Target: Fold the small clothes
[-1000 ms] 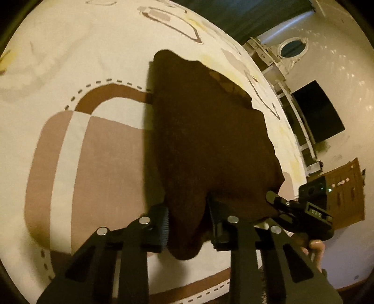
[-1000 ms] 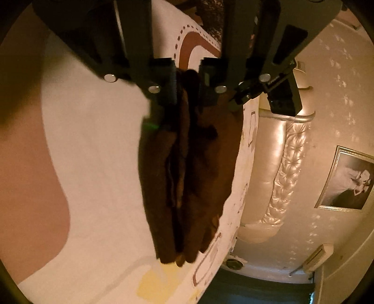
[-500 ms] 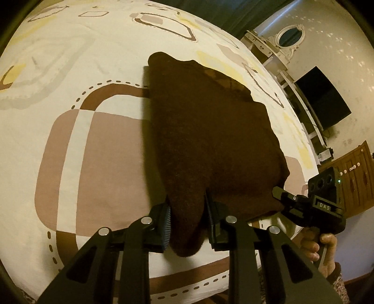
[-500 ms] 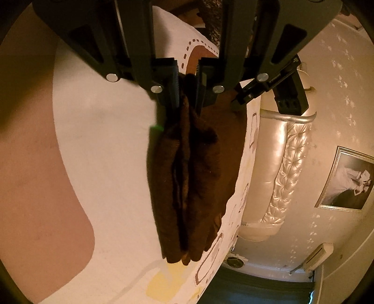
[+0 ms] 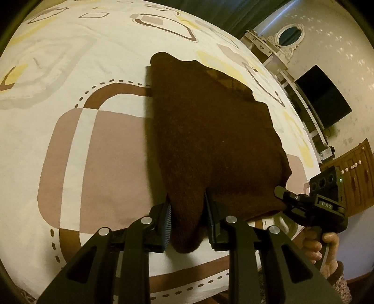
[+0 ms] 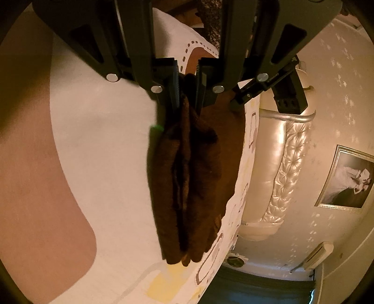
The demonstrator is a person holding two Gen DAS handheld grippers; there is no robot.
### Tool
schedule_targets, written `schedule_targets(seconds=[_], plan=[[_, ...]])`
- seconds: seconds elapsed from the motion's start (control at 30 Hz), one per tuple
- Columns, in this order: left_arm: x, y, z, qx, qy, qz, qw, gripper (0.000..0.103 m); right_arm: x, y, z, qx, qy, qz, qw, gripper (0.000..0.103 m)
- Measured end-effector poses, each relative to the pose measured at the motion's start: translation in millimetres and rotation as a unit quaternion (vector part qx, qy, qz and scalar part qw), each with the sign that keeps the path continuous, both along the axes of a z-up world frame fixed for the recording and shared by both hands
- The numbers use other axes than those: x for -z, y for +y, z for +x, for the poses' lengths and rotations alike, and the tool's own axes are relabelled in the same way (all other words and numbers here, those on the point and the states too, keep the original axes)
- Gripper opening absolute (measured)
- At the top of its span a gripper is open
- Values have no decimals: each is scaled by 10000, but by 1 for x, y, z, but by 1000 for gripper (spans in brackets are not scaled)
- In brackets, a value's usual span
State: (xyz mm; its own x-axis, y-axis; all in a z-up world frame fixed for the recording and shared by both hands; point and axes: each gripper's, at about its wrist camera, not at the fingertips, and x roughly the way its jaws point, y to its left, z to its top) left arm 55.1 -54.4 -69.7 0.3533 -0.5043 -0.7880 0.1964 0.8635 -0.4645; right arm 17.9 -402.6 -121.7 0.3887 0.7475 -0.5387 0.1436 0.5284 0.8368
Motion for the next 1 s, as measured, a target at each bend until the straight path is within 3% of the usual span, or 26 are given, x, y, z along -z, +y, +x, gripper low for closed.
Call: schedule_targets(seconds=[0.47,1.0], plan=[[4,1,1,-5,-3,-46,10000,26,3,0,-1,24,22,57,10000,10],[3,-3,-4,-32,-212,155,9996,27,6,-1,-2,159,31,86,9998,10]])
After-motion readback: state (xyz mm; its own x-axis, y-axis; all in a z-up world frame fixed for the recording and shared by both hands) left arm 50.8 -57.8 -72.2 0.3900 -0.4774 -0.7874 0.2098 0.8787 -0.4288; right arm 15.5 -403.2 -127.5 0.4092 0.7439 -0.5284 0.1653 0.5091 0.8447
